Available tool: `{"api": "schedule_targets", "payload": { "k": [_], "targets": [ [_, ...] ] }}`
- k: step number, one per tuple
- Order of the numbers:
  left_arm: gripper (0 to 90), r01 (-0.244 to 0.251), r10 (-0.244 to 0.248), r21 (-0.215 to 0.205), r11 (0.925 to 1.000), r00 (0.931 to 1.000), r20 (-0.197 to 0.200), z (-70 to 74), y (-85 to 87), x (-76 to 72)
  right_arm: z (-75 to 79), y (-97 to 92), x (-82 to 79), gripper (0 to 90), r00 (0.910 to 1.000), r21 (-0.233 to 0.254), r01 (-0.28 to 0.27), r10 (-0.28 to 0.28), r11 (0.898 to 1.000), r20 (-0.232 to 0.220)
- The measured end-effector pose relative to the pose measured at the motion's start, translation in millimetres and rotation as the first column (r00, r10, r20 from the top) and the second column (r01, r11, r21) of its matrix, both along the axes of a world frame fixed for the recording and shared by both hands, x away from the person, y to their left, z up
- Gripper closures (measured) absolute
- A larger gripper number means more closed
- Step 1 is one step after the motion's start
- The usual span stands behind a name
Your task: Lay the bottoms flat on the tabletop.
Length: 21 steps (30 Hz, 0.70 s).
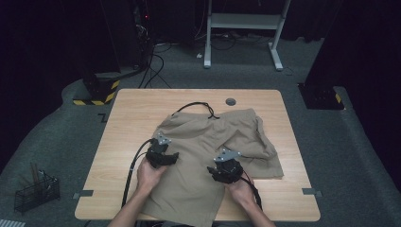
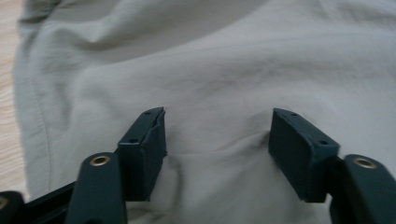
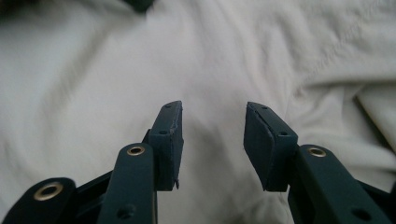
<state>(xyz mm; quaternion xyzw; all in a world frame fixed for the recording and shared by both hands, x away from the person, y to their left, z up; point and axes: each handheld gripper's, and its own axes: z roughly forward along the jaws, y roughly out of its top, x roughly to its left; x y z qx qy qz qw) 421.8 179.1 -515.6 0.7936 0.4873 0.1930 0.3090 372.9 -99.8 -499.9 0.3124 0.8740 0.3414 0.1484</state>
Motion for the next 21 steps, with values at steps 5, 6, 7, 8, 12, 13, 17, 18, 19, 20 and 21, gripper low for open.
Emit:
{"api": "schedule_targets", "payload": {
  "k": [5,6,7,8,12,13,17,18,19,20,21],
  "targets": [
    [36.3,-0.082,0.082,-0.012,0.9966,0.9965,0.018,-2.4,20.8,17.3,-17.1,19.1,8.4,61.6,0.9993,-0.003,-0.036,0.036,0.999,0.014],
    [36.2,-0.097,0.097,-0.005,0.9953,0.9953,0.006,-1.3,23.4,22.9,-18.5,25.2,15.3,61.8,0.9981,-0.013,-0.033,0.034,0.999,0.052],
    [36.2,-0.116,0.116,0.003,0.9932,0.9932,-0.008,0.1,25.5,30.7,-19.1,28.9,20.4,62.0,0.9964,-0.023,-0.033,0.035,0.999,0.077],
    [36.0,-0.130,0.130,0.018,0.9914,0.9913,-0.021,2.0,26.6,37.8,-19.9,33.5,28.4,62.3,0.9948,-0.029,-0.029,0.032,0.999,0.097],
    [38.0,-0.150,0.151,0.044,0.9877,0.9882,-0.025,5.9,25.0,46.4,-19.2,41.4,64.5,61.8,0.9999,0.036,0.015,-0.015,0.999,-0.008],
    [37.4,-0.136,0.137,0.037,0.9901,0.9898,-0.038,6.5,23.3,43.9,-18.9,42.7,68.0,61.3,0.9998,0.031,0.020,-0.020,0.999,-0.009],
    [34.7,-0.062,0.061,0.023,0.9978,0.9980,0.016,13.2,12.5,17.8,-16.3,43.1,65.1,54.7,0.9993,0.021,0.017,-0.017,1.000,-0.034],
    [34.7,-0.044,0.044,0.014,0.9989,0.9985,0.032,16.1,11.4,10.3,-14.8,40.4,60.9,54.3,0.9995,0.029,0.017,-0.017,0.999,-0.027],
    [34.7,-0.027,0.028,-0.010,0.9996,0.9987,0.042,18.6,10.6,2.7,-12.0,36.1,55.5,54.0,0.9995,0.051,0.023,-0.022,0.998,-0.023],
    [34.7,-0.011,0.013,-0.028,0.9995,0.9984,0.054,20.0,9.9,-4.2,-8.4,30.1,50.0,54.0,0.9997,0.073,0.023,-0.023,0.997,-0.011],
    [34.5,0.001,0.001,-0.030,0.9995,0.9982,0.060,20.5,8.8,-10.0,-4.3,23.2,43.9,54.1,0.9995,0.084,0.030,-0.031,0.996,0.003]
  ]
}}
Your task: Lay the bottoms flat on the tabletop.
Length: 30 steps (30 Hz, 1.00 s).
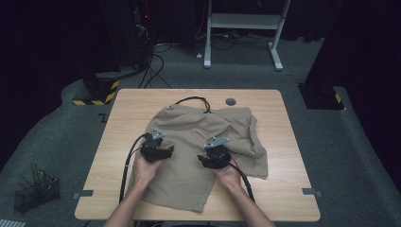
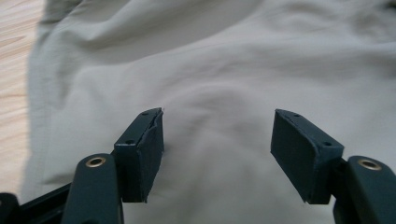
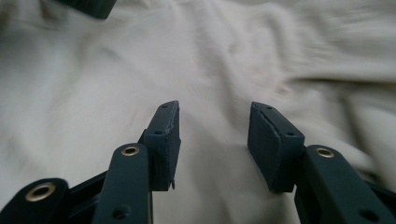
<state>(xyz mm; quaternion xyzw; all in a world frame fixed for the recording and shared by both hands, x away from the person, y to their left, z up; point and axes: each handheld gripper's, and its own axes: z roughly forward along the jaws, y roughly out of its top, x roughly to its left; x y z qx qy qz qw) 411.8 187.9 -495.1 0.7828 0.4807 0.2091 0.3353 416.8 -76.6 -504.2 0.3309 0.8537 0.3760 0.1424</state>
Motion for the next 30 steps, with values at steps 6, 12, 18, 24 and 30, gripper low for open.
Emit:
{"api": "schedule_targets", "payload": {
  "k": [6,12,18,24,30],
  "targets": [
    [32.8,0.007,-0.007,-0.003,1.0000,0.9999,-0.009,-13.5,-1.8,-12.3,18.9,-59.2,-28.6,60.0,0.9953,0.023,0.069,-0.070,0.997,0.067],
    [31.3,-0.017,0.018,-0.012,0.9998,0.9993,0.033,-31.2,0.8,-12.3,7.2,-124.1,-26.7,73.1,0.9706,-0.025,0.241,-0.240,0.970,0.013],
    [31.0,-0.024,0.025,-0.015,0.9996,0.9991,0.033,-31.4,0.2,-12.7,-4.4,-148.4,-23.6,68.5,0.9436,-0.064,0.331,-0.330,0.941,0.027],
    [29.5,-0.037,0.037,-0.012,0.9992,0.9988,0.033,-31.5,0.3,-13.0,-9.2,-144.0,-35.0,69.3,0.9602,-0.083,0.275,-0.278,0.958,-0.025],
    [29.6,-0.040,0.040,-0.013,0.9991,0.9987,0.031,-31.4,0.4,-12.9,-9.8,-123.8,-74.4,73.0,0.9944,-0.089,0.103,-0.105,0.991,-0.015]
  ]
}}
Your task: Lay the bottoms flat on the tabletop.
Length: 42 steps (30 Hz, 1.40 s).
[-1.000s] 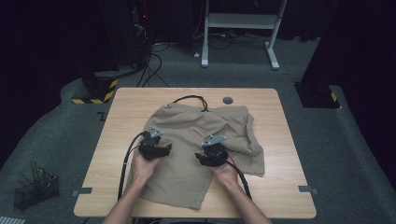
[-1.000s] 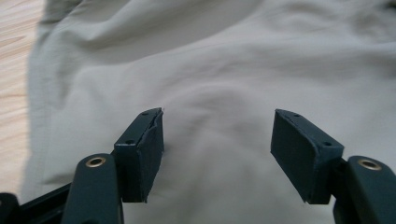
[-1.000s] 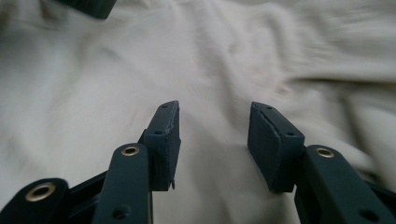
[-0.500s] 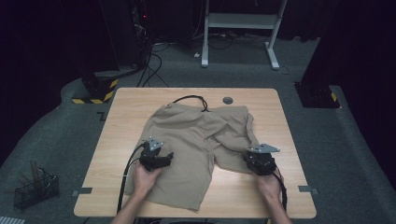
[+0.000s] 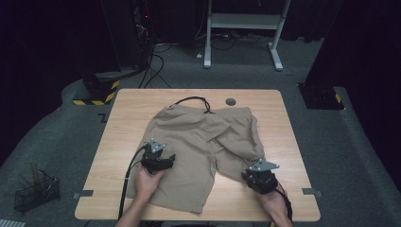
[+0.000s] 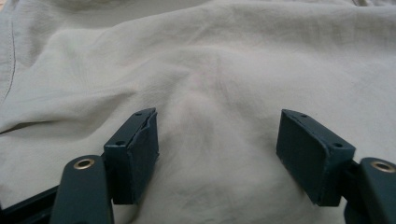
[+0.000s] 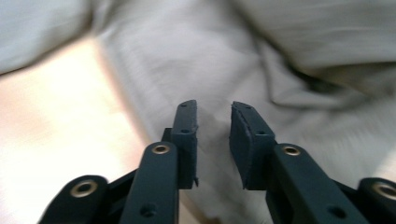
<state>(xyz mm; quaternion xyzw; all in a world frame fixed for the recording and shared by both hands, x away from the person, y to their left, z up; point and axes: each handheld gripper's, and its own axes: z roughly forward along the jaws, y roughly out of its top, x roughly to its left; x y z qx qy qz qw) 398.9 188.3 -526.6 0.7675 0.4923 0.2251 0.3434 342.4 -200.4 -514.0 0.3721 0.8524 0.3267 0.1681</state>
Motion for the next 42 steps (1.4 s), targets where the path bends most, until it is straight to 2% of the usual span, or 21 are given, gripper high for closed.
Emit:
{"api": "schedule_targets", "payload": {
  "k": [3,5,6,7,9,11,12,16,17,19,22,23,26,30,33,34,36,38,40,42],
  "targets": [
    [29.6,-0.001,0.001,0.001,1.0000,1.0000,0.001,0.0,0.0,0.0,1.2,13.1,-8.4,71.9,0.9974,0.001,-0.068,0.068,0.998,-0.022],
    [29.6,0.001,-0.001,0.006,1.0000,1.0000,0.000,0.2,0.5,0.1,2.2,19.2,-9.4,66.2,0.9933,0.001,-0.111,0.111,0.994,-0.030],
    [29.6,0.000,0.000,0.006,1.0000,1.0000,0.000,0.2,0.5,0.1,3.6,20.2,-9.3,63.8,0.9928,-0.003,-0.118,0.118,0.993,-0.019],
    [29.5,0.000,0.000,0.006,1.0000,1.0000,0.000,0.2,0.5,0.2,5.9,19.5,-9.0,61.8,0.9952,-0.008,-0.097,0.097,0.995,0.012],
    [29.6,0.000,0.000,0.005,1.0000,1.0000,0.000,0.2,0.6,0.2,12.4,12.0,-4.6,58.6,0.9965,0.006,-0.013,0.013,1.000,0.083],
    [29.6,0.000,0.000,0.005,1.0000,1.0000,0.001,0.2,0.6,0.2,19.1,1.7,2.3,55.5,0.9906,0.041,0.060,-0.064,0.997,0.121],
    [29.6,0.000,0.000,0.005,1.0000,1.0000,0.000,0.2,0.6,0.2,21.7,-1.8,6.0,53.2,0.9866,0.039,0.089,-0.093,0.995,0.133],
    [29.7,-0.002,0.002,0.001,1.0000,1.0000,-0.001,0.1,0.6,0.1,29.1,-9.9,27.1,55.3,0.9706,-0.029,0.161,-0.153,0.987,0.186],
    [29.8,-0.003,0.003,-0.001,1.0000,1.0000,0.000,0.1,0.5,0.1,31.2,-12.7,33.4,57.7,0.9675,-0.026,0.172,-0.164,0.985,0.192],
    [29.9,-0.003,0.003,-0.001,1.0000,1.0000,0.000,0.1,0.5,0.1,34.5,-17.8,46.6,68.0,0.9653,-0.019,0.187,-0.180,0.982,0.190],
    [29.9,-0.005,0.005,-0.005,1.0000,1.0000,0.000,-0.1,0.3,0.1,34.5,-23.9,66.0,88.7,0.9715,-0.007,0.186,-0.183,0.982,0.151],
    [29.9,-0.003,0.003,-0.002,1.0000,1.0000,-0.001,0.0,0.5,0.1,33.9,-25.5,70.9,90.0,0.9714,-0.006,0.189,-0.186,0.982,0.147],
    [29.9,-0.006,0.006,-0.006,1.0000,1.0000,0.001,-0.1,0.3,0.1,36.4,-27.9,79.0,90.0,0.9659,0.014,0.203,-0.203,0.979,0.161],
    [29.9,-0.005,0.005,-0.005,1.0000,1.0000,0.000,-0.1,0.3,0.1,50.8,-31.4,84.3,90.0,0.9538,0.037,0.223,-0.226,0.974,0.198],
    [30.1,-0.006,0.006,-0.010,0.9999,1.0000,0.000,-0.2,0.4,0.1,57.2,-36.5,91.5,90.0,0.9430,0.062,0.261,-0.268,0.963,0.197],
    [30.1,-0.006,0.006,-0.010,0.9999,1.0000,0.000,-0.2,0.4,0.1,54.7,-36.5,94.7,90.0,0.9448,0.050,0.265,-0.270,0.963,0.186],
    [30.2,-0.007,0.007,-0.010,0.9999,1.0000,0.000,-0.2,0.4,0.1,41.4,-33.8,102.0,90.0,0.9541,-0.002,0.266,-0.263,0.964,0.143],
    [30.1,-0.007,0.007,-0.009,0.9999,1.0000,0.000,-0.2,0.4,0.1,26.0,-33.3,105.6,86.2,0.9582,-0.016,0.274,-0.271,0.962,0.091],
    [30.1,-0.007,0.007,-0.009,0.9999,1.0000,0.000,-0.2,0.4,0.1,18.6,-35.4,102.7,76.9,0.9608,0.017,0.270,-0.271,0.963,0.059],
    [30.1,-0.007,0.007,-0.008,0.9999,1.0000,0.000,-0.2,0.4,0.1,19.7,-38.3,94.7,68.5,0.9624,0.047,0.266,-0.268,0.963,0.041]
  ]
}}
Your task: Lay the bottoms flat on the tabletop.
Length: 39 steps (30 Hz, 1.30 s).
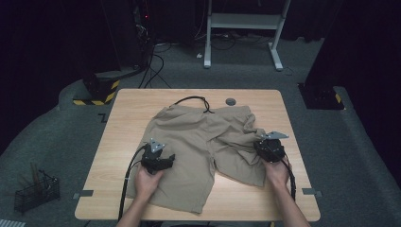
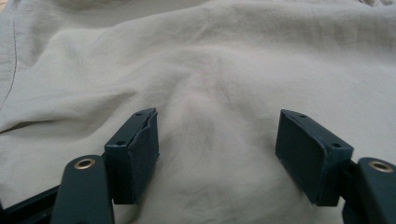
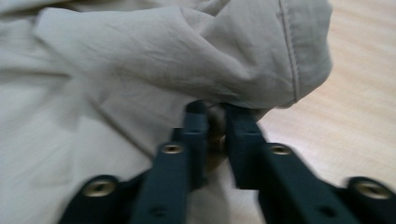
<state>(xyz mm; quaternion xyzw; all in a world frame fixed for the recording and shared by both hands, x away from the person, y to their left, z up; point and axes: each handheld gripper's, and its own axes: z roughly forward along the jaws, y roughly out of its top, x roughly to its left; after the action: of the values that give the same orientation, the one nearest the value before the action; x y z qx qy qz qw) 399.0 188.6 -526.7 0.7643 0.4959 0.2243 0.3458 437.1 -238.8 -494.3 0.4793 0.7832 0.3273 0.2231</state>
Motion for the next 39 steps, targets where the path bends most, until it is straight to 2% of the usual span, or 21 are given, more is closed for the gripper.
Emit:
{"api": "schedule_targets", "payload": {
  "k": [2,4,5,6,9,11,15,17,19,20,21,23,25,28,30,32,34,35,37,38,39],
  "targets": [
    [30.1,-0.001,0.001,0.001,1.0000,1.0000,0.000,0.0,-0.1,0.0,3.2,-3.7,-9.9,62.9,0.9997,0.036,-0.023,0.023,0.999,-0.006],
    [30.1,-0.001,0.001,0.001,1.0000,1.0000,0.000,0.0,-0.2,-0.1,2.9,-4.2,-20.3,59.0,0.9996,0.006,-0.027,0.027,1.000,-0.012],
    [30.1,-0.001,0.001,0.001,1.0000,1.0000,0.000,0.0,-0.2,-0.1,0.6,-4.8,-23.7,59.2,0.9990,-0.007,-0.029,0.029,1.000,-0.034],
    [30.1,-0.001,0.001,0.001,1.0000,1.0000,0.000,0.0,-0.2,-0.1,-2.8,-5.6,-26.6,62.0,0.9978,-0.013,-0.028,0.028,1.000,-0.060],
    [30.1,-0.001,0.001,0.001,1.0000,1.0000,0.000,0.0,-0.2,-0.1,-10.3,-7.3,-34.5,85.2,0.9910,-0.027,-0.084,0.080,0.996,-0.107],
    [30.0,-0.001,0.001,0.001,1.0000,1.0000,0.000,0.0,-0.2,-0.1,-6.4,-4.5,-43.8,88.5,0.9878,-0.027,-0.132,0.129,0.991,-0.087],
    [30.0,-0.002,0.002,0.002,1.0000,1.0000,0.000,0.0,-0.3,-0.1,7.8,6.6,-69.8,88.5,0.9802,0.026,-0.193,0.194,0.981,-0.039],
    [30.0,-0.002,0.002,0.002,1.0000,1.0000,0.000,0.1,-0.2,-0.1,6.3,17.3,-83.9,87.9,0.9695,0.033,-0.239,0.240,0.971,-0.048],
    [30.0,-0.002,0.002,0.002,1.0000,1.0000,0.000,0.0,-0.3,-0.2,-4.0,30.9,-94.6,86.6,0.9518,0.002,-0.293,0.292,0.956,-0.096],
    [30.0,-0.002,0.002,0.002,1.0000,1.0000,0.000,0.0,-0.3,-0.2,-8.4,35.3,-99.0,83.6,0.9460,-0.008,-0.310,0.307,0.951,-0.103],
    [30.0,-0.002,0.002,0.002,1.0000,1.0000,0.000,0.1,-0.2,-0.2,-10.2,36.8,-102.3,78.2,0.9461,-0.007,-0.312,0.310,0.950,-0.092],
    [30.0,-0.002,0.002,0.002,1.0000,1.0000,0.000,0.1,-0.3,-0.2,-6.9,33.8,-103.8,70.4,0.9576,0.014,-0.282,0.282,0.959,-0.058],
    [30.0,-0.002,0.002,0.002,1.0000,1.0000,0.000,0.1,-0.2,-0.2,0.1,26.3,-102.1,66.4,0.9727,0.045,-0.231,0.231,0.972,-0.016],
    [30.0,-0.002,0.002,0.002,1.0000,1.0000,0.000,0.1,-0.2,-0.2,9.2,10.7,-96.6,65.1,0.9882,0.076,-0.152,0.150,0.985,0.030],
    [30.0,-0.002,0.002,0.002,1.0000,1.0000,0.000,0.0,-0.3,-0.2,10.7,1.3,-92.2,64.4,0.9954,0.088,-0.094,0.092,0.992,0.028],
    [30.0,-0.002,0.002,0.002,1.0000,1.0000,0.000,0.0,-0.2,-0.2,7.4,-2.4,-86.9,58.7,0.9989,0.083,-0.046,0.045,0.995,0.016],
    [30.0,-0.002,0.002,0.002,1.0000,1.0000,0.000,0.1,-0.2,-0.1,1.3,2.0,-78.9,48.2,0.9987,0.077,-0.046,0.048,0.996,-0.021],
    [30.0,-0.002,0.002,0.002,1.0000,1.0000,0.000,0.0,-0.2,-0.1,-2.2,5.9,-75.0,46.7,0.9988,0.057,-0.041,0.043,0.998,-0.023],
    [30.0,-0.002,0.002,0.001,1.0000,1.0000,0.000,0.0,-0.2,-0.1,-8.0,12.1,-66.2,47.2,0.9991,0.048,-0.026,0.028,0.999,-0.033],
    [30.0,-0.002,0.002,0.002,1.0000,1.0000,0.000,0.0,-0.2,-0.1,-10.0,14.7,-61.5,52.3,0.9987,0.054,-0.020,0.023,0.998,-0.045],
    [30.0,-0.002,0.002,0.001,1.0000,1.0000,0.000,0.0,-0.2,-0.2,-11.5,17.6,-57.8,64.4,0.9990,0.035,-0.024,0.025,0.999,-0.038]
  ]
}}
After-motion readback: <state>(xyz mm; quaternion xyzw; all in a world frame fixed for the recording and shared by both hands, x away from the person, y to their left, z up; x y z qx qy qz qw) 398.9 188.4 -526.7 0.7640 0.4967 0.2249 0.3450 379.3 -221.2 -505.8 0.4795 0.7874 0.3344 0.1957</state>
